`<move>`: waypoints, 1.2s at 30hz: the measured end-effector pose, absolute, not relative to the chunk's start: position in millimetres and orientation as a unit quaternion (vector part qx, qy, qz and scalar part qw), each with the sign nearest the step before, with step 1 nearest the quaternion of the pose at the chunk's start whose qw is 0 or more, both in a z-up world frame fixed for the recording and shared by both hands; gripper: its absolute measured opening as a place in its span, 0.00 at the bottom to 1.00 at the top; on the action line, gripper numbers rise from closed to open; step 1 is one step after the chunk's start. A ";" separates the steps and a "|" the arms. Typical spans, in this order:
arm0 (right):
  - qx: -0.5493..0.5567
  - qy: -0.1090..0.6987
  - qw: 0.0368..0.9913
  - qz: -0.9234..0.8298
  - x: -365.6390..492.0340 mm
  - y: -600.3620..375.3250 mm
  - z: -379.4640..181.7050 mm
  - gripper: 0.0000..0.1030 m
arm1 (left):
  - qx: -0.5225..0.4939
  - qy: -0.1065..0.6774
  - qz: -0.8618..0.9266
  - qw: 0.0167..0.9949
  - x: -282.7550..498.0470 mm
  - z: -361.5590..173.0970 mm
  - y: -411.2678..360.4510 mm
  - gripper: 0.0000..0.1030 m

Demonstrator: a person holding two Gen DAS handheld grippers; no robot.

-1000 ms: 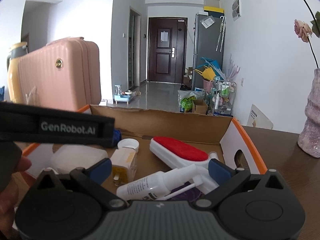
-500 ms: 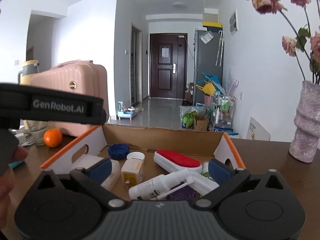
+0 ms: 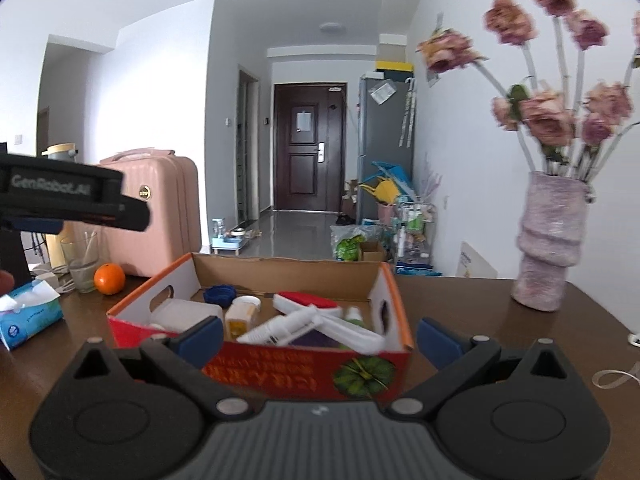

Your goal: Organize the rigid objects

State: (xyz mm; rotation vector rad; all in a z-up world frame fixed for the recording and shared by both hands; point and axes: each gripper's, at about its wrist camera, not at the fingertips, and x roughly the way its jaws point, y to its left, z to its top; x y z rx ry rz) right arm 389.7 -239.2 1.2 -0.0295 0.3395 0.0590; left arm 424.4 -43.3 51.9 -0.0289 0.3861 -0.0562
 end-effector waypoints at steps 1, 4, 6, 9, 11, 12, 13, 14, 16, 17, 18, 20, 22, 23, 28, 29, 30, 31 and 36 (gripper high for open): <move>-0.015 0.167 0.986 0.026 380.4 -242.7 1.6 1.00 | -0.014 0.191 -0.028 0.981 417.0 52.3 -43.4 1.00; -0.013 0.164 0.986 0.011 352.9 -252.4 2.3 1.00 | -0.015 0.192 -0.030 0.981 394.0 52.3 -42.2 1.00; -0.015 0.162 0.987 0.000 334.9 -258.3 3.3 1.00 | -0.017 0.193 -0.029 0.981 380.5 52.4 -40.0 1.00; -0.020 0.158 0.987 -0.012 307.5 -265.0 4.0 1.00 | -0.022 0.194 -0.030 0.980 358.6 51.8 -33.5 1.00; -0.023 0.157 0.987 -0.015 291.1 -268.8 4.1 1.00 | -0.026 0.197 -0.030 0.980 346.2 50.3 -28.9 1.00; -0.024 0.158 0.987 -0.019 281.8 -270.1 3.1 1.00 | -0.027 0.198 -0.030 0.979 338.5 48.6 -25.9 1.00; -0.025 0.158 0.987 -0.022 274.6 -271.5 2.5 1.00 | -0.028 0.198 -0.031 0.979 333.3 47.5 -23.8 1.00; -0.025 0.159 0.987 -0.026 267.8 -272.4 1.7 1.00 | -0.027 0.199 -0.030 0.979 326.5 45.6 -21.4 1.00; -0.023 0.163 0.986 -0.034 253.5 -275.1 -0.3 1.00 | -0.025 0.200 -0.029 0.979 315.9 42.1 -17.8 1.00; -0.021 0.166 0.985 -0.037 248.3 -276.0 -1.6 1.00 | -0.024 0.202 -0.028 0.979 310.4 39.6 -15.6 1.00; -0.019 0.169 0.985 -0.040 241.6 -277.2 -3.3 1.00 | -0.024 0.205 -0.027 0.978 305.9 37.2 -13.0 1.00; -0.015 0.177 0.983 -0.045 232.1 -277.6 -5.8 1.00 | -0.023 0.209 -0.026 0.977 295.3 31.5 -8.3 1.00; -0.011 0.184 0.982 -0.049 222.8 -277.4 -8.9 1.00 | -0.022 0.214 -0.024 0.976 286.6 25.9 -5.0 1.00; -0.009 0.185 0.981 -0.048 217.8 -277.3 -9.7 1.00 | -0.021 0.216 -0.024 0.976 281.9 23.1 -3.5 1.00; -0.003 0.187 0.981 -0.046 204.7 -274.2 -10.1 1.00 | -0.017 0.225 -0.020 0.974 266.1 14.8 3.3 1.00; -0.002 0.188 0.981 -0.047 202.7 -272.8 -10.2 1.00 | -0.017 0.226 -0.019 0.974 262.7 13.6 5.0 1.00; -0.002 0.188 0.981 -0.047 201.2 -271.5 -10.0 1.00 | -0.017 0.226 -0.019 0.974 260.2 12.7 6.4 1.00; -0.002 0.189 0.981 -0.046 199.6 -270.5 -9.9 1.00 | -0.017 0.226 -0.019 0.974 258.8 12.3 7.5 1.00; -0.002 0.189 0.981 -0.047 196.4 -264.1 -9.9 1.00 | -0.018 0.233 -0.019 0.972 254.7 7.4 13.9 1.00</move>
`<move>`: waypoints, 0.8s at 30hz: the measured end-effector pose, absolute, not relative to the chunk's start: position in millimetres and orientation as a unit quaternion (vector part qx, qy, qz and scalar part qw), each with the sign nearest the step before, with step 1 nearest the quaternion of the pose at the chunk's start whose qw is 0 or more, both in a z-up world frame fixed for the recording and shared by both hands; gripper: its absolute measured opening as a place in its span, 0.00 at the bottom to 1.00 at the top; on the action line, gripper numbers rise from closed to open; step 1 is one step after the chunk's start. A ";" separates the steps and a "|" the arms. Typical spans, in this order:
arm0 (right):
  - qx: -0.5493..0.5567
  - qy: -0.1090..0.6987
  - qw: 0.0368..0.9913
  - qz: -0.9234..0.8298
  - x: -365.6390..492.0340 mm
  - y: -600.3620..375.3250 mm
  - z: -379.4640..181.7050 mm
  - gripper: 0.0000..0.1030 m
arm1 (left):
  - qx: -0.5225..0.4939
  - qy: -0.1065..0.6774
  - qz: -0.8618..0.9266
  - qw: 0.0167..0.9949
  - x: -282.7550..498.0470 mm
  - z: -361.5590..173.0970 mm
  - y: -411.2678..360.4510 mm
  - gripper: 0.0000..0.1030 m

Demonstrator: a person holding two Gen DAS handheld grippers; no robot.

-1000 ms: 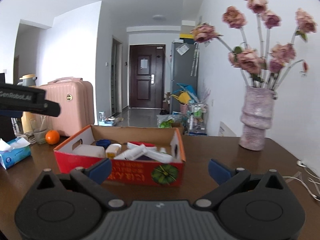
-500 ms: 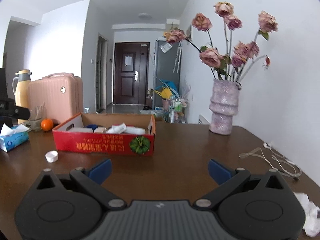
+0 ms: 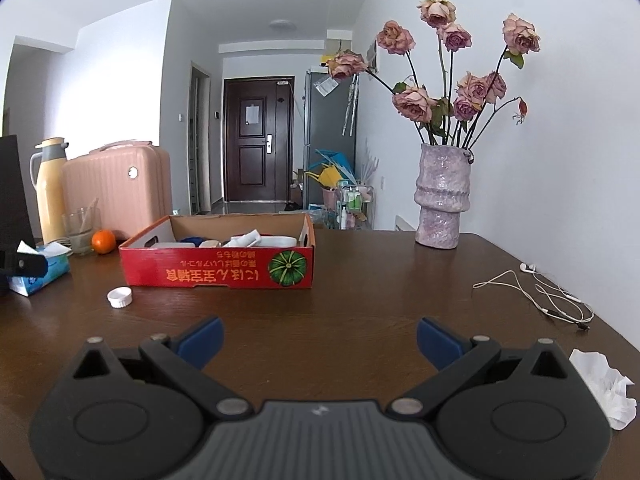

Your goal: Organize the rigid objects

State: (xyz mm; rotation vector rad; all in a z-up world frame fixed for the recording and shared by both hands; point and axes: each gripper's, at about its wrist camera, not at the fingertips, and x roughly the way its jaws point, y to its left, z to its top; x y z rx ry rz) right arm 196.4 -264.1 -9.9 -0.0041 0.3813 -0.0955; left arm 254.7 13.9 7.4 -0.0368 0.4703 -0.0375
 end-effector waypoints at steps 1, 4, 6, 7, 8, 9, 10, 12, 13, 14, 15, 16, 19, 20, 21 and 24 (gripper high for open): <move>-0.002 0.191 0.980 -0.048 196.3 -263.1 -10.5 1.00 | -0.019 0.235 -0.018 0.972 254.5 6.0 15.6 1.00; 0.001 0.195 0.979 -0.050 196.9 -261.7 -12.6 1.00 | -0.022 0.240 -0.017 0.970 254.8 2.6 20.3 1.00; 0.004 0.197 0.979 -0.052 197.4 -261.4 -13.6 1.00 | -0.021 0.241 -0.017 0.970 255.5 1.3 23.6 1.00; 0.005 0.198 0.979 -0.053 197.9 -261.1 -13.9 1.00 | -0.021 0.242 -0.016 0.970 256.3 0.8 25.7 1.00; 0.006 0.199 0.978 -0.055 198.8 -260.3 -14.3 1.00 | -0.022 0.242 -0.016 0.970 257.4 0.3 27.3 1.00; 0.005 0.201 0.978 -0.056 199.6 -260.0 -14.9 1.00 | -0.024 0.244 -0.017 0.969 258.7 -0.6 29.1 1.00; 0.004 0.202 0.978 -0.056 200.5 -259.4 -15.7 1.00 | -0.025 0.245 -0.016 0.969 260.2 -2.1 30.9 1.00; 0.001 0.204 0.977 -0.058 203.5 -258.3 -17.3 1.00 | -0.027 0.251 -0.014 0.968 264.3 -5.7 33.7 1.00; 0.002 0.206 0.977 -0.059 205.9 -257.8 -17.9 1.00 | -0.027 0.254 -0.013 0.967 266.8 -7.6 35.0 1.00; 0.001 0.208 0.976 -0.058 209.0 -257.4 -18.4 1.00 | -0.028 0.255 -0.013 0.966 269.0 -8.7 35.6 1.00; 0.001 0.210 0.976 -0.059 212.1 -257.3 -18.9 1.00 | -0.029 0.256 -0.013 0.966 271.2 -9.8 36.8 1.00; 0.000 0.212 0.976 -0.059 215.1 -257.2 -19.6 1.00 | -0.030 0.257 -0.012 0.966 273.8 -11.0 37.9 1.00; -0.001 0.217 0.974 -0.060 225.2 -257.1 -23.6 1.00 | -0.030 0.261 -0.011 0.965 283.4 -15.3 39.4 1.00; -0.001 0.219 0.974 -0.061 228.9 -257.6 -25.0 1.00 | -0.029 0.264 -0.010 0.964 287.0 -17.0 39.0 1.00; 0.000 0.221 0.973 -0.062 232.8 -259.3 -26.3 1.00 | -0.028 0.266 -0.009 0.964 290.3 -18.5 38.3 1.00; 0.004 0.225 0.972 -0.065 243.1 -263.1 -29.7 1.00 | -0.021 0.270 -0.008 0.963 300.3 -22.0 36.0 1.00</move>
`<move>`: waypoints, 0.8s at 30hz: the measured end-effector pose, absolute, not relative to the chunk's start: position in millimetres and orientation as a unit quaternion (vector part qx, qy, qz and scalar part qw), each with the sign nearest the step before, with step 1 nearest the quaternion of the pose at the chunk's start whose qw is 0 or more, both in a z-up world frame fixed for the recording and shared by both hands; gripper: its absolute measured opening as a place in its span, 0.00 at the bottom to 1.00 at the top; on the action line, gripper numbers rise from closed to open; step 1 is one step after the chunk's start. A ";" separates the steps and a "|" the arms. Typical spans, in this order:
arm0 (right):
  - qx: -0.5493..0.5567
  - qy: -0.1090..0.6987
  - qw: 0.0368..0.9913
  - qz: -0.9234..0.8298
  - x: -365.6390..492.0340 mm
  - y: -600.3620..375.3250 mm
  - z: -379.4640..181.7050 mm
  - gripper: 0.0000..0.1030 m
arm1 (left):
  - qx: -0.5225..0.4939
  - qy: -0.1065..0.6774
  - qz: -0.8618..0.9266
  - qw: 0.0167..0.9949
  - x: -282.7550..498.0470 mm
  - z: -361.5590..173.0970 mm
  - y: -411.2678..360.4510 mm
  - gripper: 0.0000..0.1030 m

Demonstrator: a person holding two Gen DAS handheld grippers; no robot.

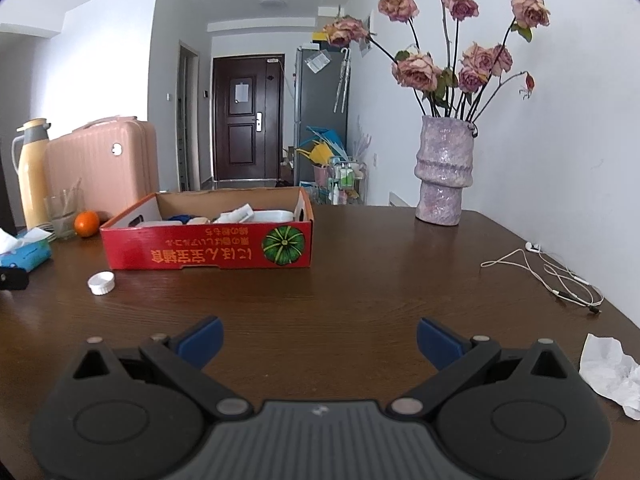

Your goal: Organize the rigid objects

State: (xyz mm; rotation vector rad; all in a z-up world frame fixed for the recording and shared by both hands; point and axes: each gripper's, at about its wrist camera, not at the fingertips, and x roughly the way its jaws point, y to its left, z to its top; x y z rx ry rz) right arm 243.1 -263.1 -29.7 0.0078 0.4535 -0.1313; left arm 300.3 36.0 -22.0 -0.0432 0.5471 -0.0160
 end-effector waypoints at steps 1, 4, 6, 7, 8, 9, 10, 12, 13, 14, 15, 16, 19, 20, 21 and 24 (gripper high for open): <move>0.004 0.225 0.972 -0.065 246.2 -264.2 -30.3 1.00 | -0.019 0.270 -0.007 0.963 303.1 -22.7 35.3 1.00; 0.005 0.226 0.972 -0.067 254.3 -268.3 -33.6 1.00 | -0.017 0.273 0.000 0.962 314.6 -25.0 32.7 1.00; 0.005 0.229 0.971 -0.069 258.8 -272.0 -35.7 1.00 | -0.017 0.275 0.002 0.961 320.4 -26.9 29.8 1.00; 0.005 0.229 0.971 -0.070 260.3 -273.7 -36.7 1.00 | -0.017 0.276 0.002 0.961 323.4 -27.9 28.1 1.00; 0.006 0.230 0.971 -0.070 262.8 -275.5 -37.2 1.00 | -0.015 0.276 0.002 0.961 325.7 -28.7 26.4 1.00; 0.006 0.230 0.971 -0.070 263.9 -276.8 -37.5 1.00 | -0.012 0.277 0.003 0.961 328.6 -29.6 24.4 1.00; 0.006 0.229 0.971 -0.070 266.0 -277.9 -37.7 1.00 | -0.008 0.277 0.004 0.961 332.4 -30.1 21.7 1.00; 0.007 0.228 0.971 -0.069 270.5 -279.2 -37.2 1.00 | -0.005 0.277 0.007 0.961 338.4 -30.6 17.8 1.00; 0.008 0.227 0.971 -0.067 272.7 -279.7 -36.7 1.00 | -0.004 0.276 0.008 0.961 342.0 -31.0 16.1 1.00; 0.009 0.226 0.972 -0.065 275.4 -279.9 -35.9 1.00 | -0.003 0.277 0.009 0.961 346.1 -31.7 14.3 1.00; 0.010 0.224 0.973 -0.062 278.9 -279.2 -35.1 1.00 | -0.002 0.278 0.011 0.960 350.1 -32.2 12.7 1.00; 0.011 0.223 0.973 -0.060 282.7 -278.6 -34.4 1.00 | 0.001 0.280 0.012 0.960 354.6 -33.0 11.3 1.00; 0.011 0.220 0.974 -0.053 294.8 -274.6 -33.8 1.00 | 0.010 0.285 0.018 0.958 371.5 -35.8 7.5 1.00; 0.009 0.220 0.974 -0.051 298.8 -272.9 -34.2 1.00 | 0.012 0.286 0.019 0.958 376.7 -36.5 6.8 1.00; 0.004 0.221 0.974 -0.049 303.2 -270.6 -35.2 1.00 | 0.014 0.288 0.021 0.957 382.3 -37.7 5.9 1.00; -0.001 0.222 0.974 -0.046 314.1 -267.0 -39.4 1.00 | 0.018 0.293 0.027 0.956 399.0 -42.0 5.0 0.98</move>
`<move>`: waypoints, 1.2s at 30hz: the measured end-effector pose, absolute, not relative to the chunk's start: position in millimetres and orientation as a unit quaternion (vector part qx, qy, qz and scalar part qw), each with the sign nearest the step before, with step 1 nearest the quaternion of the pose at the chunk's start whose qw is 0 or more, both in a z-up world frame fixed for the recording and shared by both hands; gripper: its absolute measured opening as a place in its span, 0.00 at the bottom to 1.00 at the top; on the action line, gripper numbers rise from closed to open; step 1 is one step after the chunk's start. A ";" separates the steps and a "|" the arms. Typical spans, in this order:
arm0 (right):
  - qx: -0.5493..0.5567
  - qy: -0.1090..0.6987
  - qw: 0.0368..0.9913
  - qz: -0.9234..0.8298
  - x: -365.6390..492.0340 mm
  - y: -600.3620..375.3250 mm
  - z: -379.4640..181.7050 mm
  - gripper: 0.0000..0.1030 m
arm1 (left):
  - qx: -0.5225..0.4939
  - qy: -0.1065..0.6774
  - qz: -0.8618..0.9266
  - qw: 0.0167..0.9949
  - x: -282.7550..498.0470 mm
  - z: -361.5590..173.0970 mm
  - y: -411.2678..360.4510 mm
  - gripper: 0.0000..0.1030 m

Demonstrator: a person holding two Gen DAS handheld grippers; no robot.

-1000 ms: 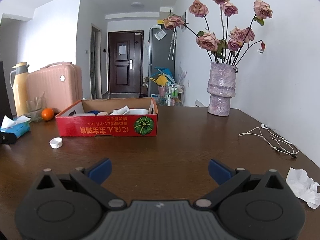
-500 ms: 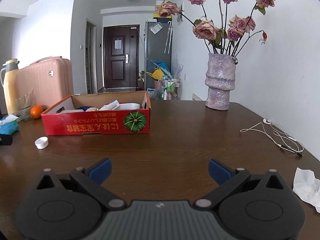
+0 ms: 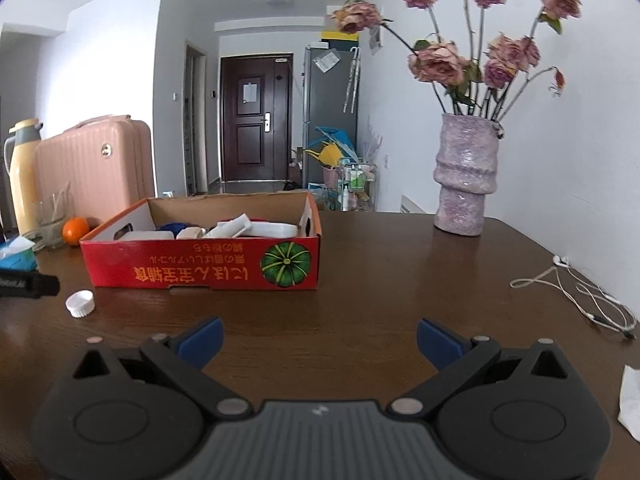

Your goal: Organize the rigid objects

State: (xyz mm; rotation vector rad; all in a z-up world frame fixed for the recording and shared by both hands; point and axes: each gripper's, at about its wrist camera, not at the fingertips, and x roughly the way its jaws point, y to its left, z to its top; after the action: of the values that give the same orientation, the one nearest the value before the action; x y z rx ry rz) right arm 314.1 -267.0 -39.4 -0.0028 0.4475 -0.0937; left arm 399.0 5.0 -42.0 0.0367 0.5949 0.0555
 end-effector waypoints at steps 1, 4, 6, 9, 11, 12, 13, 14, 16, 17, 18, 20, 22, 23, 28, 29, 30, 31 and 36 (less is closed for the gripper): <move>0.003 0.222 0.974 -0.046 316.7 -267.7 -41.1 1.00 | 0.019 0.296 0.030 0.954 405.1 -44.4 4.9 0.96; 0.024 0.222 0.973 -0.052 323.6 -270.8 -48.6 1.00 | 0.015 0.313 0.034 0.949 422.3 -53.8 6.7 0.92; 0.030 0.217 0.974 -0.059 325.9 -272.4 -50.5 1.00 | 0.012 0.325 0.035 0.945 431.9 -61.5 7.8 0.88; 0.045 0.211 0.974 -0.070 328.1 -276.6 -53.5 1.00 | 0.010 0.342 0.038 0.939 445.1 -70.6 8.7 0.84; 0.059 0.211 0.973 -0.076 330.8 -280.6 -57.0 1.00 | 0.006 0.347 0.038 0.937 451.5 -75.3 10.1 0.83; 0.063 0.212 0.972 -0.080 331.9 -282.4 -58.9 1.00 | 0.005 0.351 0.038 0.936 454.5 -77.4 10.6 0.83; 0.066 0.212 0.971 -0.084 332.5 -283.3 -61.0 1.00 | 0.004 0.354 0.038 0.934 456.8 -79.4 11.4 0.81; 0.068 0.211 0.971 -0.088 333.0 -284.0 -62.3 1.00 | 0.002 0.357 0.036 0.933 458.9 -81.3 12.2 0.79; 0.068 0.208 0.971 -0.093 333.4 -284.6 -64.1 1.00 | -0.001 0.363 0.035 0.931 462.0 -83.7 13.4 0.77; 0.068 0.208 0.971 -0.094 333.9 -284.5 -65.4 1.00 | -0.001 0.363 0.033 0.931 463.1 -84.7 13.8 0.75; 0.068 0.211 0.971 -0.094 334.9 -284.5 -66.6 1.00 | -0.002 0.363 0.032 0.931 464.1 -85.3 13.8 0.74; 0.065 0.216 0.969 -0.096 336.8 -284.1 -68.9 1.00 | -0.003 0.366 0.028 0.930 466.4 -86.5 14.3 0.71; 0.062 0.218 0.969 -0.097 338.1 -283.0 -70.0 1.00 | -0.004 0.367 0.023 0.930 467.1 -87.4 14.6 0.64; 0.061 0.219 0.969 -0.098 338.3 -282.8 -70.3 1.00 | -0.005 0.368 0.021 0.930 467.3 -87.6 14.5 0.57; 0.060 0.224 0.967 -0.101 340.0 -282.4 -72.7 1.00 | -0.005 0.364 0.012 0.931 466.8 -88.3 14.3 0.41; 0.059 0.225 0.967 -0.101 340.3 -281.9 -72.9 1.00 | -0.002 0.363 0.013 0.932 466.6 -88.4 13.8 0.41; 0.057 0.226 0.967 -0.102 340.8 -281.3 -73.5 1.00 | -0.002 0.362 0.013 0.932 466.3 -88.5 13.6 0.41; 0.056 0.226 0.967 -0.102 341.0 -281.0 -73.7 1.00 | -0.003 0.361 0.012 0.932 466.2 -88.4 14.3 0.41; 0.051 0.231 0.966 -0.102 343.2 -279.6 -75.6 1.00 | -0.011 0.353 0.011 0.936 463.0 -84.9 17.8 0.41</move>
State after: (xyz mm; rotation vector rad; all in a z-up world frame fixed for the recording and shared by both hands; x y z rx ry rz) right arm 343.2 -279.6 -75.6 0.1034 0.4673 -0.2064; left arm 463.0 17.8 -84.9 -0.0230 0.7215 0.0222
